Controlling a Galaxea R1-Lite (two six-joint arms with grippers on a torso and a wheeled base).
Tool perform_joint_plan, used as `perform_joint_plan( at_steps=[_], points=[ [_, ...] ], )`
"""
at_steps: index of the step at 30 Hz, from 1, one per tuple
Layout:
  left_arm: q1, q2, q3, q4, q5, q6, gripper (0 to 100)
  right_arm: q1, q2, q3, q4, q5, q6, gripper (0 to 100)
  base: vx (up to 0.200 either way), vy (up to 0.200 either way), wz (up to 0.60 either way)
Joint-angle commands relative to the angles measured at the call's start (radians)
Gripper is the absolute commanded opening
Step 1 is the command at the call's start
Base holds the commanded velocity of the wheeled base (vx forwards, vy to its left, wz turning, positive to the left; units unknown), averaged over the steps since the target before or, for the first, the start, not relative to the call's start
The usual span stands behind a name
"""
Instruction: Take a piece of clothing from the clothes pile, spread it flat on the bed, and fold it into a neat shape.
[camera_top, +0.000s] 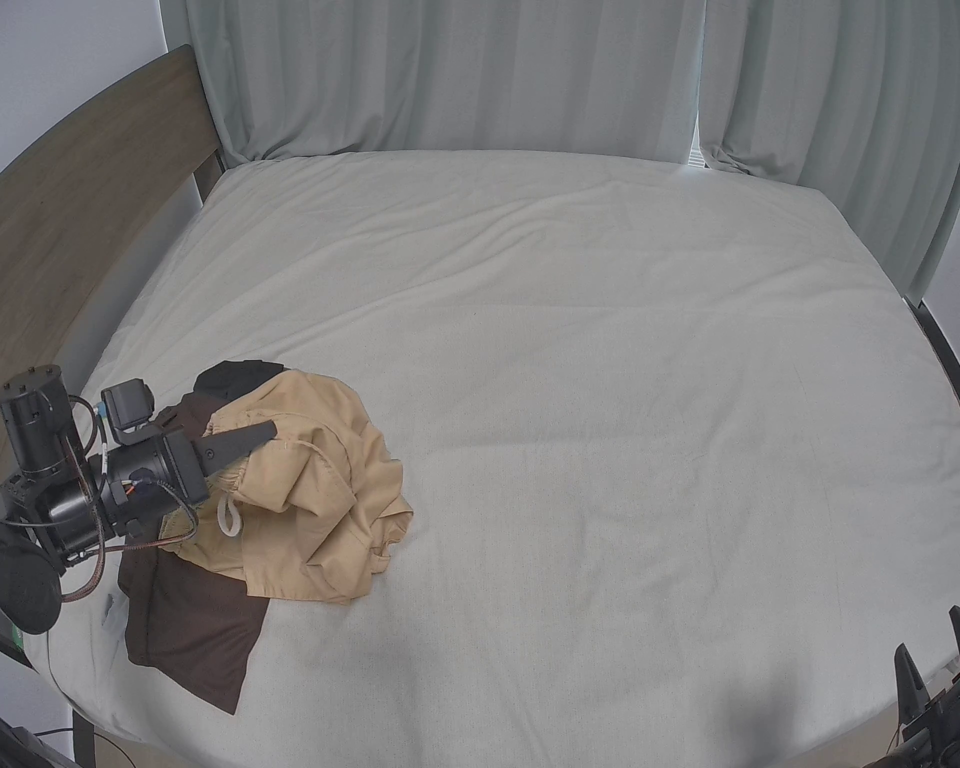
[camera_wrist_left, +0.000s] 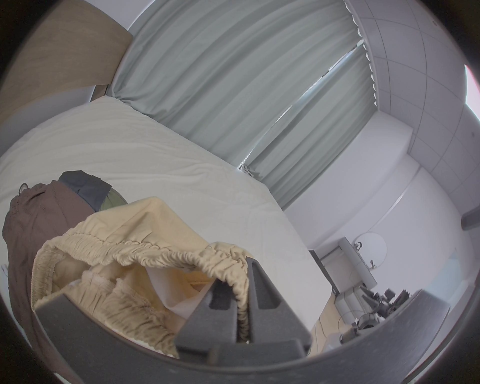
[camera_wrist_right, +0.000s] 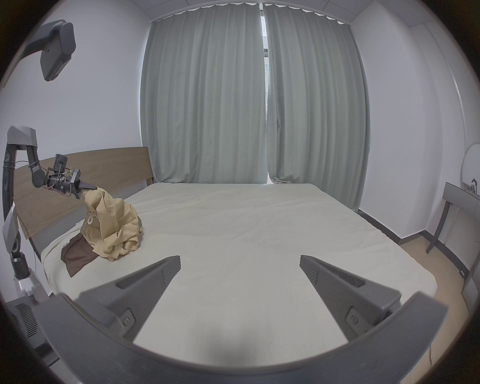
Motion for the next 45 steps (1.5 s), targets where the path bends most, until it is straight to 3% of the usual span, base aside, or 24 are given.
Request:
perform_joint_plan(
  at_steps=[1, 5, 11, 16, 26, 32, 45],
  points=[
    [-0.067, -0.028, -0.028, -0.003, 0.063, -0.051, 0, 0.0, -0.012, 0.018, 0.0, -0.001, 0.0, 100, 0.0, 0.0, 0.0],
    [-0.116, -0.032, -0.048, -0.005, 0.134, -0.121, 0, 0.0, -0.012, 0.018, 0.0, -0.001, 0.0, 100, 0.0, 0.0, 0.0],
    [-0.189, -0.057, -0.055, -0.046, 0.18, -0.262, 0, 0.0, -0.012, 0.018, 0.0, -0.001, 0.0, 100, 0.0, 0.0, 0.0],
    [-0.222, -0.046, -0.065, -0.086, 0.246, -0.279, 0, 0.0, -0.012, 0.018, 0.0, -0.001, 0.0, 100, 0.0, 0.0, 0.0],
    [-0.254, -0.055, -0.099, -0.104, 0.27, -0.358, 0, 0.0, -0.012, 0.018, 0.0, -0.002, 0.0, 100, 0.0, 0.0, 0.0],
    [-0.335, -0.046, -0.16, -0.135, 0.401, -0.496, 0, 0.0, -0.012, 0.018, 0.0, -0.002, 0.0, 100, 0.0, 0.0, 0.0],
    [-0.524, 0.034, -0.222, -0.308, 0.606, -0.638, 0, 0.0, -0.012, 0.018, 0.0, -0.004, 0.0, 100, 0.0, 0.0, 0.0]
  ],
)
